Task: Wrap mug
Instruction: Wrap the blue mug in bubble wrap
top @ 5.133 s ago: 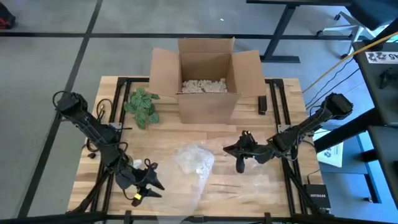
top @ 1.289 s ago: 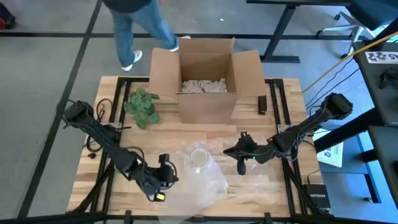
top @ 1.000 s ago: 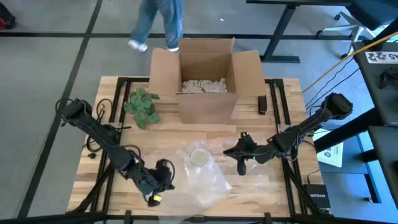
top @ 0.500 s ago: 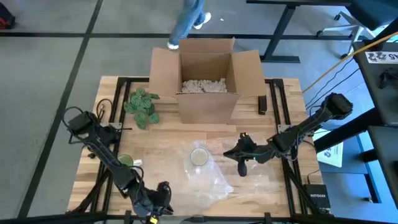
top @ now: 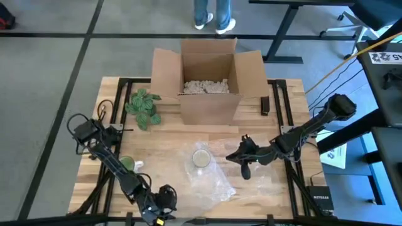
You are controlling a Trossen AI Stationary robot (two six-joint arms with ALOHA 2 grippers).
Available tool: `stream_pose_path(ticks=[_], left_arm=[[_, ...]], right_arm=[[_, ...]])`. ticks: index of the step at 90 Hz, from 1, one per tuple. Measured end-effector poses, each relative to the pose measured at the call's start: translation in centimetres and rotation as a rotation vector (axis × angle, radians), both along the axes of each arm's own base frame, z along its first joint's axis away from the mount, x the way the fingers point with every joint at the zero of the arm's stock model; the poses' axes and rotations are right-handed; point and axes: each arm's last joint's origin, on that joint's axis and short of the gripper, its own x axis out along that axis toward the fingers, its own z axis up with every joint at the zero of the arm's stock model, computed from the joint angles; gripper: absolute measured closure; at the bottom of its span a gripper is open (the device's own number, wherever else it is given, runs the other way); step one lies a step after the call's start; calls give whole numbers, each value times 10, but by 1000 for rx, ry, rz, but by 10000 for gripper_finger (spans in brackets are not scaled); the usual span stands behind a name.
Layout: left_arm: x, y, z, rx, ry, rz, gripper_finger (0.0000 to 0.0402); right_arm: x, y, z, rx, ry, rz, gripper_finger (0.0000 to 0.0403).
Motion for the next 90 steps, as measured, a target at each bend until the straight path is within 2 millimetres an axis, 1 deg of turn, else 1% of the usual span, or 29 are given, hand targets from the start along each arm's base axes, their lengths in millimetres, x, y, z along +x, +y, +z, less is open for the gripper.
stream_pose_path(ticks=[11,31,43,48,52,56,62,65,74,90], left_arm=[[1,-8,-11,-41,-3,6,251],[-4,-17,-43,-110,148,15,250],[-1,-18,-53,-126,174,35,254],[2,-16,-58,-134,196,63,267],[4,-14,-60,-133,214,85,286],[5,-11,-60,-127,222,85,313],[8,-9,-60,-85,197,45,367],[8,-8,-59,-67,185,27,383],[12,-5,-58,-51,166,10,398],[18,-2,-47,-39,93,-11,401]], right_arm=[[-1,0,-1,-9,14,0,403],[-1,-1,-3,-19,30,0,403],[-1,-1,-3,-21,32,-1,403],[-1,-1,-3,-21,32,-1,403],[-1,-1,-3,-21,32,-1,403],[-1,-1,-3,-21,32,-1,403],[-1,-1,-3,-21,33,-1,403],[-1,-1,-3,-21,33,-1,403],[-1,-1,-3,-22,33,-1,403],[-2,-1,-3,-24,36,-2,403]])
